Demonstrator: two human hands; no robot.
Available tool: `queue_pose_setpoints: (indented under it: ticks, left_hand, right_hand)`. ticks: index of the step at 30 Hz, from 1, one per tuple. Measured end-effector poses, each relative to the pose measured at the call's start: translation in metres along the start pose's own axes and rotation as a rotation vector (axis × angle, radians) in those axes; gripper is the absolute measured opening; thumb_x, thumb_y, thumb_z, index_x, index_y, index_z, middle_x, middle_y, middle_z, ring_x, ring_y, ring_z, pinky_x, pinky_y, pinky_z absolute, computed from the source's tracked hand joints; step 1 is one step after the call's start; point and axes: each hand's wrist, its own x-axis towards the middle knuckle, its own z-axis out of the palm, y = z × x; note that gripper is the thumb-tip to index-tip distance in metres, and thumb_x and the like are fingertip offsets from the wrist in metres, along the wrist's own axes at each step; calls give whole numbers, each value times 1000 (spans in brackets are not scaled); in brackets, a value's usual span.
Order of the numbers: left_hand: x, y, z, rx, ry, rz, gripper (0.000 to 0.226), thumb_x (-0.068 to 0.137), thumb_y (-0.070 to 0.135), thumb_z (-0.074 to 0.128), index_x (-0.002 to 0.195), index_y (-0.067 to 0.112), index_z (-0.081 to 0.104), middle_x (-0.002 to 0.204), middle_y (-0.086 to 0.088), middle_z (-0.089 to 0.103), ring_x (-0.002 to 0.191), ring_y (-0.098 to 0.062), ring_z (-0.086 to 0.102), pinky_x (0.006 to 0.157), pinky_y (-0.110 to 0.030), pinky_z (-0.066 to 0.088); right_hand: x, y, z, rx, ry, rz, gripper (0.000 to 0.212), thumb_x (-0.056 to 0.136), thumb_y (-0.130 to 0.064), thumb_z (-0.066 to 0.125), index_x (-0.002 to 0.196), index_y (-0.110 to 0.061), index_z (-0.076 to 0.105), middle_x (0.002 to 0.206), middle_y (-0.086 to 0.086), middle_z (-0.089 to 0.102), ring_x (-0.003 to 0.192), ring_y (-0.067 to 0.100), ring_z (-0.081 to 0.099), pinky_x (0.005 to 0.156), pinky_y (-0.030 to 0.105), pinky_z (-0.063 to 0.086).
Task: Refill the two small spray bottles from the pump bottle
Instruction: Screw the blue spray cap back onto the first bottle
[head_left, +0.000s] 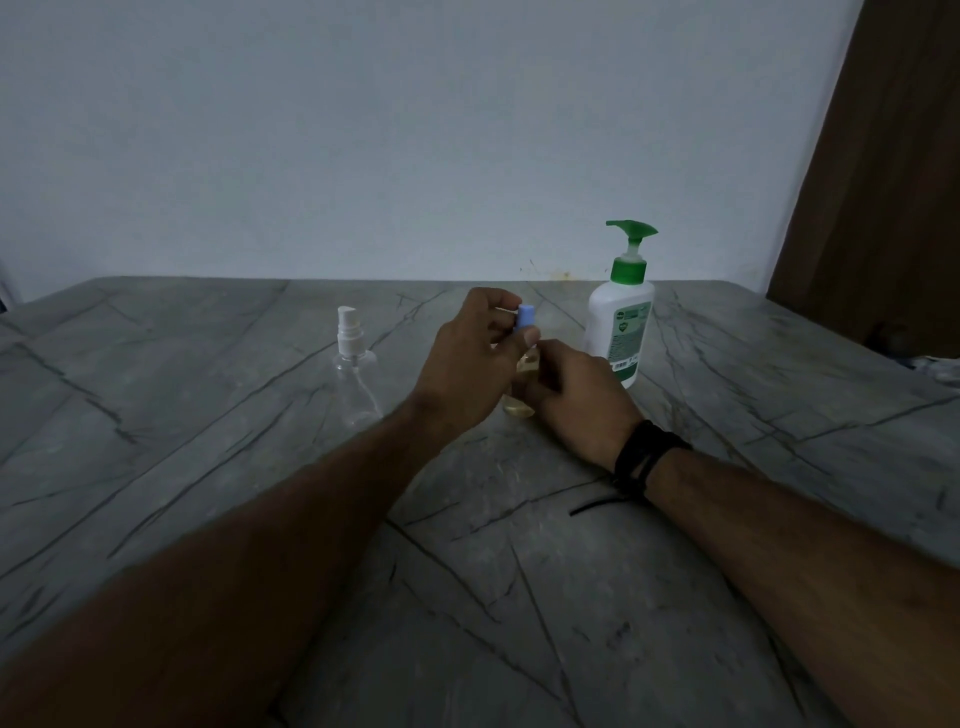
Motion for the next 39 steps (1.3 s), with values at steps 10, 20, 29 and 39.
queue_pose_setpoints:
  ticks: [10, 20, 29, 39]
  left_hand:
    - [-6, -10, -1, 125, -177, 11, 41, 88, 37, 68, 123, 19, 55, 116, 6, 58, 98, -7, 59, 73, -11, 43]
    - [9, -23, 11, 302, -50, -75, 43, 89, 39, 65, 125, 18, 56, 112, -1, 56, 96, -13, 50, 78, -23, 33]
    - [79, -57, 46, 384, 65, -207, 34, 89, 36, 64, 115, 17, 57, 106, -2, 65, 92, -19, 58, 75, -32, 42]
    - [150, -100, 79, 406, 38, -315, 48, 84, 46, 63, 124, 27, 46, 111, -6, 63, 99, -31, 60, 88, -47, 50]
  right_hand:
    - [-1, 3, 2, -6, 27, -4, 33, 91, -32, 64, 121, -18, 62, 102, 1, 72, 92, 17, 66, 73, 26, 47]
    - [3, 8, 6, 71, 76, 7, 93, 77, -30, 82, 152, -20, 29, 133, 4, 49, 112, 15, 55, 96, 29, 48]
    - [2, 11, 7, 7, 61, -51, 58, 86, -22, 73, 137, -22, 46, 122, -4, 48, 107, 8, 52, 94, 22, 48]
    - [2, 18, 14, -68, 102, -156, 36, 86, -22, 71, 120, -19, 59, 111, -5, 53, 96, 11, 55, 88, 27, 49]
